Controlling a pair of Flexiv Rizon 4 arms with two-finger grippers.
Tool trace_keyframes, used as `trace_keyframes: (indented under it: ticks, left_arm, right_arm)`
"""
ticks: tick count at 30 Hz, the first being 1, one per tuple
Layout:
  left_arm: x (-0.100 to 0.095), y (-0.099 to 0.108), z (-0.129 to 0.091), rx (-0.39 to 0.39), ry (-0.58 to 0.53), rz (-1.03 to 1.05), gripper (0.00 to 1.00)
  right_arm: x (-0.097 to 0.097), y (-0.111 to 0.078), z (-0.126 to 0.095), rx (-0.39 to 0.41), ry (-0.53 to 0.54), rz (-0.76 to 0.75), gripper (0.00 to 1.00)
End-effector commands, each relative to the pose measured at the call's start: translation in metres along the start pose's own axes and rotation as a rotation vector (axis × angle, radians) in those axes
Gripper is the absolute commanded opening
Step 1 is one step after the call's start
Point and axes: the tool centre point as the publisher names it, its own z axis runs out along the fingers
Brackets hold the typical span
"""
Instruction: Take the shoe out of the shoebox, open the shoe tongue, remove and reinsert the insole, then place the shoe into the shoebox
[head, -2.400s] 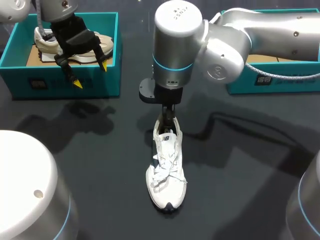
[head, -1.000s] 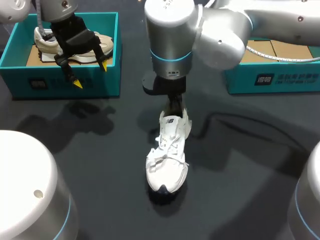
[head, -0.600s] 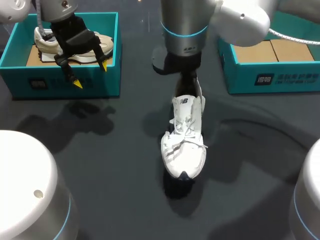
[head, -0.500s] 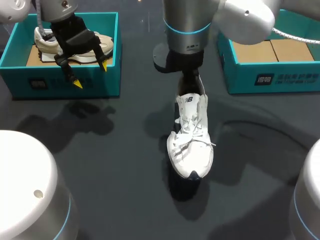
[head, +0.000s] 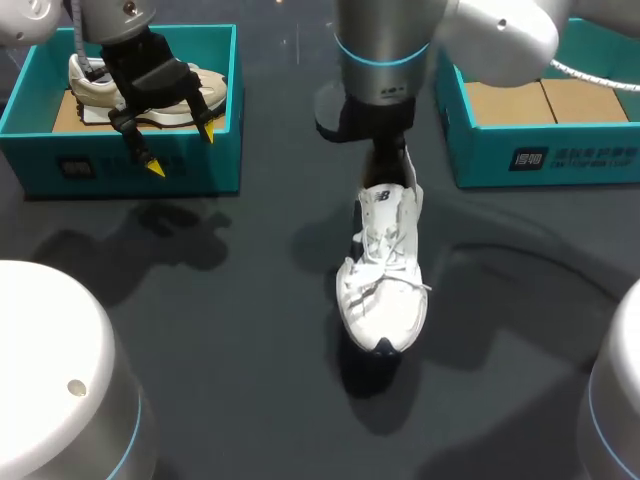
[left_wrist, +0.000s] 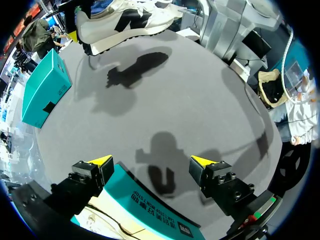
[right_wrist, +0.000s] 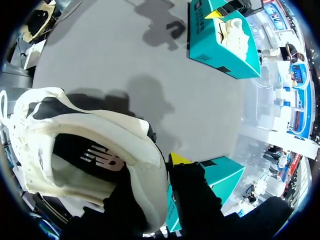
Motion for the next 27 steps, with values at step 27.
trace_keyframes:
  ticks: [27]
  left_arm:
    - [0.001, 0.000, 0.000, -0.002, 0.000, 0.001, 1.00]
  right_arm:
    - [-0.165, -0.292, -0.001, 0.060, -0.055, -0.171, 0.00]
